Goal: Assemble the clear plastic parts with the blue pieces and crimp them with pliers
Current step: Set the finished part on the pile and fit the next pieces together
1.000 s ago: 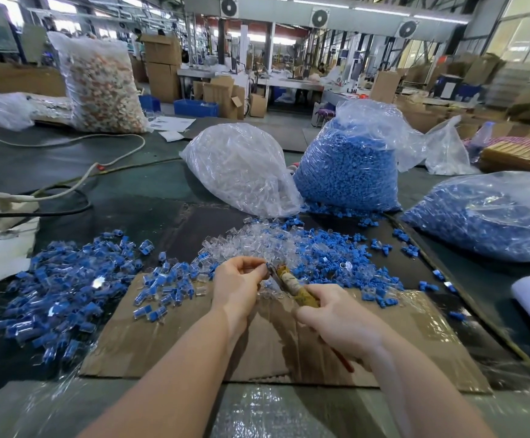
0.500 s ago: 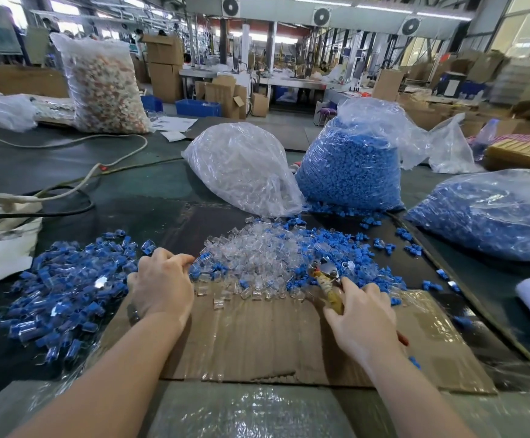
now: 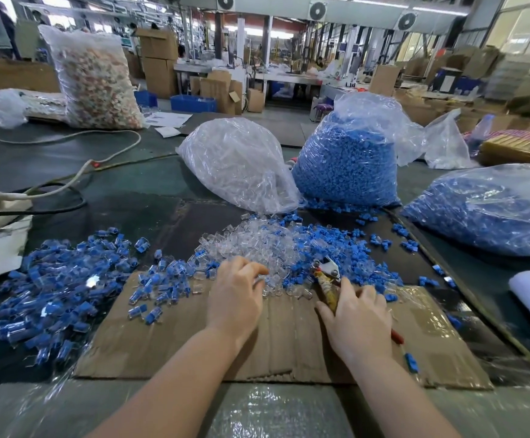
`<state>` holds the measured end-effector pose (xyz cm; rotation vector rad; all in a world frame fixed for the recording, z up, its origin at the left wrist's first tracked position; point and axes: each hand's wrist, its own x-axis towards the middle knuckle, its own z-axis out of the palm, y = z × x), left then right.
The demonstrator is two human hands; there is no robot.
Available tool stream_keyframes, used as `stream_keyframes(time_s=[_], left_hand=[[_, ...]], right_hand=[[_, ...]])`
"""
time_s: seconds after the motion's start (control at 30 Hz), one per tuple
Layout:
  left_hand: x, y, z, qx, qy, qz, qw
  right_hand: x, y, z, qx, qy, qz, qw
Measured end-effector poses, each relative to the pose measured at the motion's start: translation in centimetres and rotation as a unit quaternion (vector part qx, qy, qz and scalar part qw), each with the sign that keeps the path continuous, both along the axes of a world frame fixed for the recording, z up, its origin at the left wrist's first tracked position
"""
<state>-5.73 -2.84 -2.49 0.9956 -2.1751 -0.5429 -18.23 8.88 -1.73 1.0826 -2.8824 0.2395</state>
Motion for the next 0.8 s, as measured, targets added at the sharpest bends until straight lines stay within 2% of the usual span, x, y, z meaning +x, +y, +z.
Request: stream_keyframes(time_s=[0.07,0.17,0.3,0.5,0.8], left_hand=[[-0.8,0.8,-0.2,-0.016,-0.01,-0.041,0.999],[-1.7,1.6,-0.9,-0.049,-0.071,-0.095,0.992],[-1.9,1.8,-1.6,-0.047,-0.131,-0.115,0.984],[-1.5,1.7,-1.6,-0.043,-0.051,-0.11,0.992],[-1.1,1.4,-1.5,0.015,0.028,-0.037,0.999]], right_hand=[[0.1,-0.2,-0.1,0.003,0.005,-0.004,1.0],[0.2,-0.2,-0.3,0.002,0.011,-0.009,1.0],[0.2,-0.4,-0.2,-0.007,0.022,-0.006,1.0],[0.7,-1.4,0.2,-0.082,0.048,0.076,0.993],[1.5,-4.2,-0.4,-0.065,0.044,0.144,0.986]])
